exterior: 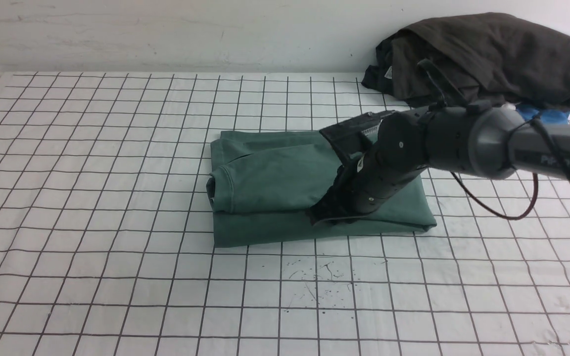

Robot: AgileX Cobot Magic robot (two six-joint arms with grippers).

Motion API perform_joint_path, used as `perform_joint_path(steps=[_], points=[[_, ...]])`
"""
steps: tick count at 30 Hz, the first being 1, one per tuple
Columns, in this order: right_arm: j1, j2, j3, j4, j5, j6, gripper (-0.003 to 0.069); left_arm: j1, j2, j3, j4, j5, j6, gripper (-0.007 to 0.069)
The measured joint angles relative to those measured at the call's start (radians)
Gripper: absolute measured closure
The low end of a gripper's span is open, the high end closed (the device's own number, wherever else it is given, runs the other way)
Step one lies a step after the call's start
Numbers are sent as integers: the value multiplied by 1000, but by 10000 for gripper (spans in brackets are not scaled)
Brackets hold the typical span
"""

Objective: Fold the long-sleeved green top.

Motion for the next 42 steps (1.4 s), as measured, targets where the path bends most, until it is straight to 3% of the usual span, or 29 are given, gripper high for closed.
perform_joint_path(steps=[7,12,18,21,26,31,35,42], points=[[0,-365,0,-183,76,1,670,0,0,0,0,-3,0,632],[0,-635,1,-349,304,67,670,0,0,0,0,-3,0,632],[-1,-856,174,-349,384,146,670,0,0,0,3,-4,2,632],[-1,-1030,410,-291,249,167,670,0,0,0,3,-4,3,632],[1,-1313,861,-177,-199,167,670,0,0,0,3,-4,3,632],[9,-1504,1146,-100,-479,167,670,0,0,0,3,-4,3,632],[9,-1604,1289,-85,-577,172,670,0,0,0,3,-4,3,632],[9,-1649,1430,-82,-578,167,670,0,0,0,3,-4,3,632]])
